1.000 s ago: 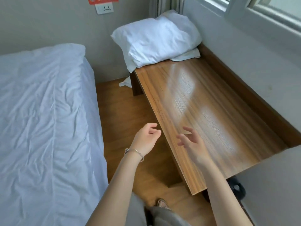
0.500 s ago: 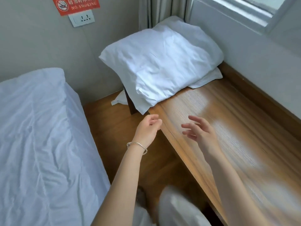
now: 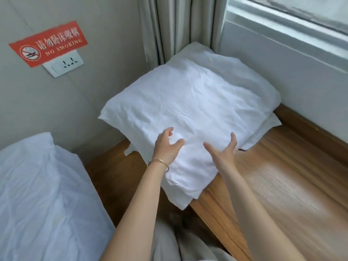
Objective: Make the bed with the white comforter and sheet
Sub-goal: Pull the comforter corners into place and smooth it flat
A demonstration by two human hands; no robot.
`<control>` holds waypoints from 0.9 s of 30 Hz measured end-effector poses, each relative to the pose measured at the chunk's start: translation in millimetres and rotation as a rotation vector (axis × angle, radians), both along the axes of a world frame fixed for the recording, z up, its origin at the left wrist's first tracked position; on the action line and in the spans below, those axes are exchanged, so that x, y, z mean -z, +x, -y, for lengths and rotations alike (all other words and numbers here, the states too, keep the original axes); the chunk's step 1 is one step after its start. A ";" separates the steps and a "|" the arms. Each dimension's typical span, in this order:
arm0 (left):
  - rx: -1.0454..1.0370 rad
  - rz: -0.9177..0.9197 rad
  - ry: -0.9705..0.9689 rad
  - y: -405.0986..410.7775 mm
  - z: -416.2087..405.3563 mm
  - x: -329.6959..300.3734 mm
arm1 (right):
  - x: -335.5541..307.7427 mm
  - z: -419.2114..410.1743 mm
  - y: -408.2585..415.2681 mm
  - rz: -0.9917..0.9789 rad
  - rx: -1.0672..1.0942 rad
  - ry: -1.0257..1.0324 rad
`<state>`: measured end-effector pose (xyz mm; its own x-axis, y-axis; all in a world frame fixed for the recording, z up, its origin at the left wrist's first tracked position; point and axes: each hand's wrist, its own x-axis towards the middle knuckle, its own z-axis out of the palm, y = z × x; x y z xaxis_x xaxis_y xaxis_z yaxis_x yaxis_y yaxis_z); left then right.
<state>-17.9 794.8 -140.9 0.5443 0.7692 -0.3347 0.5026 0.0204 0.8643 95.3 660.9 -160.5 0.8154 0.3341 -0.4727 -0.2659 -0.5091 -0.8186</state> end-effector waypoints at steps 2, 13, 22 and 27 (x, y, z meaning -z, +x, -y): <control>0.098 -0.066 0.109 21.4 -40.2 5.1 | 1.4 -21.8 5.4 0.001 0.073 -0.067; 0.504 -0.432 0.567 126.0 -245.6 24.7 | 15.8 -74.5 50.2 0.046 0.617 -0.240; 0.497 -0.304 0.051 169.4 -352.3 26.0 | 1.5 -69.4 72.1 -0.102 0.808 -0.205; 0.471 -0.185 -0.132 182.3 -375.8 27.5 | 0.7 -59.5 77.4 -0.107 0.729 -0.112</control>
